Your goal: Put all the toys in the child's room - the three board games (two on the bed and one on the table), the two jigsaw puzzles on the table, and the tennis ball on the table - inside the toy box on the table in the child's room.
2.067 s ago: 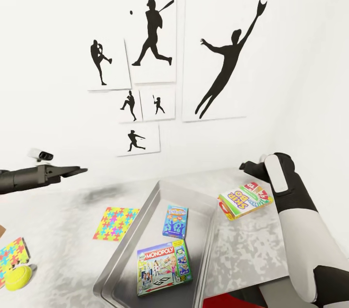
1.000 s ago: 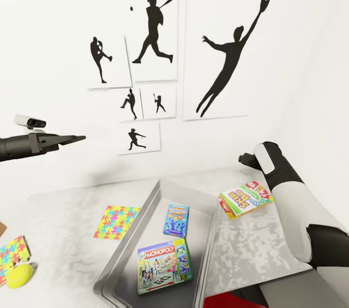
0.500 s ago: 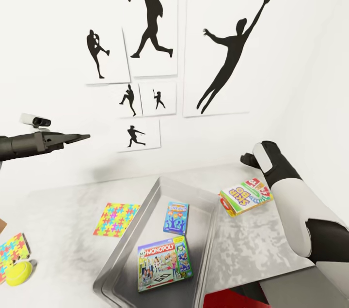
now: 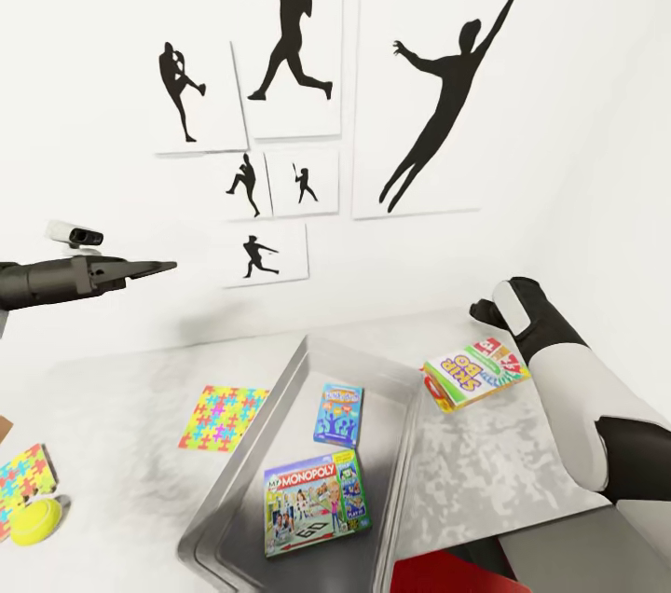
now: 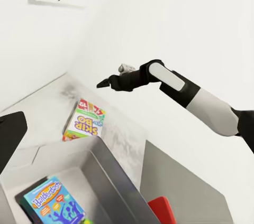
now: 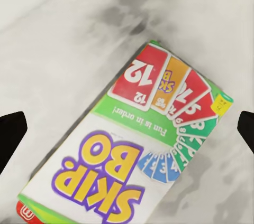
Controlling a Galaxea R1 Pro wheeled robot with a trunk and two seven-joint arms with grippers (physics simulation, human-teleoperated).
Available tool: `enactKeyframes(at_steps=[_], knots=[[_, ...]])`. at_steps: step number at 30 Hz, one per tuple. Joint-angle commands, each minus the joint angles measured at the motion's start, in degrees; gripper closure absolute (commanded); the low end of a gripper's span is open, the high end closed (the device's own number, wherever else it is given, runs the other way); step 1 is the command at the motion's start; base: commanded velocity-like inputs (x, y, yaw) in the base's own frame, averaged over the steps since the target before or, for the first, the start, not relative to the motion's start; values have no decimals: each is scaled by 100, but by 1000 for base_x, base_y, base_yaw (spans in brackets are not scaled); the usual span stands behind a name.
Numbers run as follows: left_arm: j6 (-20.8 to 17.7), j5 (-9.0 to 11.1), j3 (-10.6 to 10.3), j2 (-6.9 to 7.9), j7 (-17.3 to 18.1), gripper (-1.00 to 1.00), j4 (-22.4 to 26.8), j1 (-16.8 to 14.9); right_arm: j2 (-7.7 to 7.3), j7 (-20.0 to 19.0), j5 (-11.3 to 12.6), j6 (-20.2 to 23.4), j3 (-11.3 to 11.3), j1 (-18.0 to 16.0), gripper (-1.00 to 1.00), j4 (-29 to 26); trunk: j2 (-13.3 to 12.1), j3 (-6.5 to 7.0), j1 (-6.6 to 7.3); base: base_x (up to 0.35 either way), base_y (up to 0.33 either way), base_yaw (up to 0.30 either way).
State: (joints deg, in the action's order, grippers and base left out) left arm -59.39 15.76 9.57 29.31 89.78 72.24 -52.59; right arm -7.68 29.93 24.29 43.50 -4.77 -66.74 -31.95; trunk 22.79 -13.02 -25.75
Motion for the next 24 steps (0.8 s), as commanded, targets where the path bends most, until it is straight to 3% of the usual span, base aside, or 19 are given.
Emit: enactKeyframes(at_steps=[1, 9, 24], knots=[[-61, -2, -3, 4, 22, -100, 0, -5, -5, 45, 61, 8, 0, -7, -100, -6, 12, -21, -3, 0, 0, 0], [-61, 1, -7, 17, 22, -100, 0, -5, -16, 33, 50, -3, 6, -145, -100, -4, 12, -97, -3, 0, 0, 0], [-61, 0, -8, 12, 22, -100, 0, -16, -22, 32, 50, 1, 230, -457, -100, -2, 12, -238, -3, 0, 0, 0]])
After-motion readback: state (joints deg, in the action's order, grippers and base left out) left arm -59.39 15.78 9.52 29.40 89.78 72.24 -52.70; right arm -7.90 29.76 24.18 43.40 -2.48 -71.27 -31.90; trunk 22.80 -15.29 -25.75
